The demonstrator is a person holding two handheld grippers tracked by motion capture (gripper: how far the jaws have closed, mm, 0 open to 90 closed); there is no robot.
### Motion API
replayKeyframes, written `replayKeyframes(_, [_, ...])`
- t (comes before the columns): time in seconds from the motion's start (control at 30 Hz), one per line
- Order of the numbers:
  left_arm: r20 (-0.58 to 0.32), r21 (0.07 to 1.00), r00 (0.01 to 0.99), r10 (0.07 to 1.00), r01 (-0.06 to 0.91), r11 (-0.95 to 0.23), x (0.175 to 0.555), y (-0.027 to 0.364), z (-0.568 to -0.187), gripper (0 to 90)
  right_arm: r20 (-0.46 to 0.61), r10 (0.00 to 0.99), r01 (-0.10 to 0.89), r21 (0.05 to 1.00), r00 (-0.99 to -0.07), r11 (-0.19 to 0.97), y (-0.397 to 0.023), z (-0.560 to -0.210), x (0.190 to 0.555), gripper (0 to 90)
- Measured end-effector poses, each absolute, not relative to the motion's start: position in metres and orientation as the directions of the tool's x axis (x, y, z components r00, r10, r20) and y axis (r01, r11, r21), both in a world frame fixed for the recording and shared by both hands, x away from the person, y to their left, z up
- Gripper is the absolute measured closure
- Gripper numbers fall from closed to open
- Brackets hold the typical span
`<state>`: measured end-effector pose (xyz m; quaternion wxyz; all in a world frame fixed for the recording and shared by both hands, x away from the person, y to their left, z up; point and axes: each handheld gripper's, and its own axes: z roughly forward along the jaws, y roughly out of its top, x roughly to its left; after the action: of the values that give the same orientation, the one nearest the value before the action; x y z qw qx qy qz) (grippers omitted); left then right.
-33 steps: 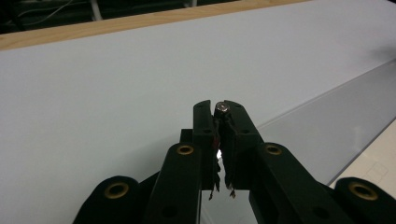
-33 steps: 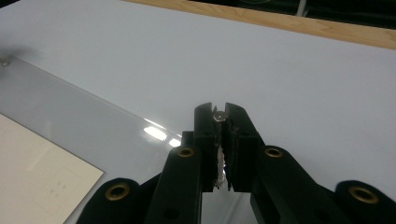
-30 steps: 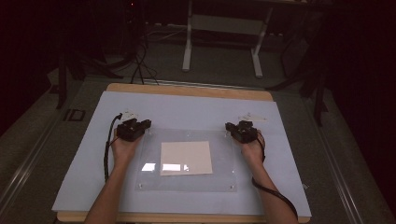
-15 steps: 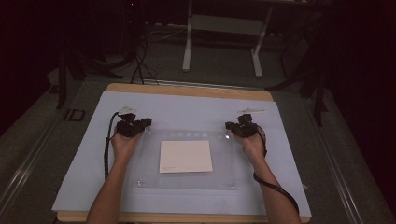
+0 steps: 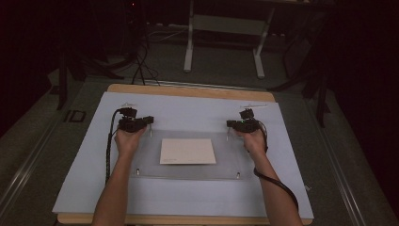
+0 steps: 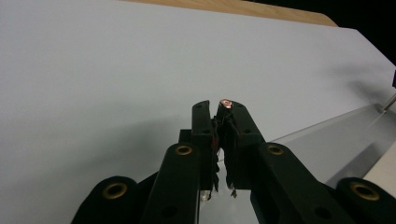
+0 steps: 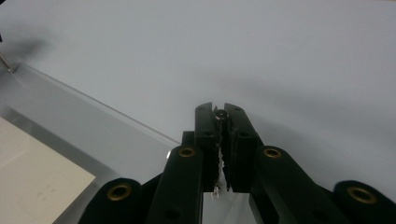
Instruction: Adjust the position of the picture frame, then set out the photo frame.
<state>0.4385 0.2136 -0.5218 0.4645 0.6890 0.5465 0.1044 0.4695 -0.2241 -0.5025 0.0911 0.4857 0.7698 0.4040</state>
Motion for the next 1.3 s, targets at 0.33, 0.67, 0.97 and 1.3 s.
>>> replayKeyframes(0.33, [-0.420, 0.731, 0.330, 0.845, 0.675, 0.100, 0.445, 0.213, -0.525, 83.8, 0.292, 0.828, 0.703, 0.693, -0.478, 0.162, -0.224, -0.504, 0.479, 85.4])
replayKeyframes(0.67, [-0.413, 0.735, 0.336, 0.846, 0.671, 0.092, 0.445, 0.213, -0.525, 83.8, 0.292, 0.827, 0.703, 0.692, -0.480, 0.163, -0.224, -0.504, 0.478, 85.5])
replayKeyframes(0.97, [-0.428, 0.727, 0.323, 0.844, 0.678, 0.109, 0.446, 0.212, -0.526, 83.6, 0.299, 0.824, 0.707, 0.689, -0.481, 0.163, -0.224, -0.503, 0.479, 85.4])
replayKeyframes(1.3, [-0.440, 0.706, 0.299, 0.847, 0.698, 0.120, 0.449, 0.211, -0.525, 83.5, 0.213, 0.845, 0.667, 0.716, -0.490, 0.207, -0.225, -0.490, 0.472, 68.9])
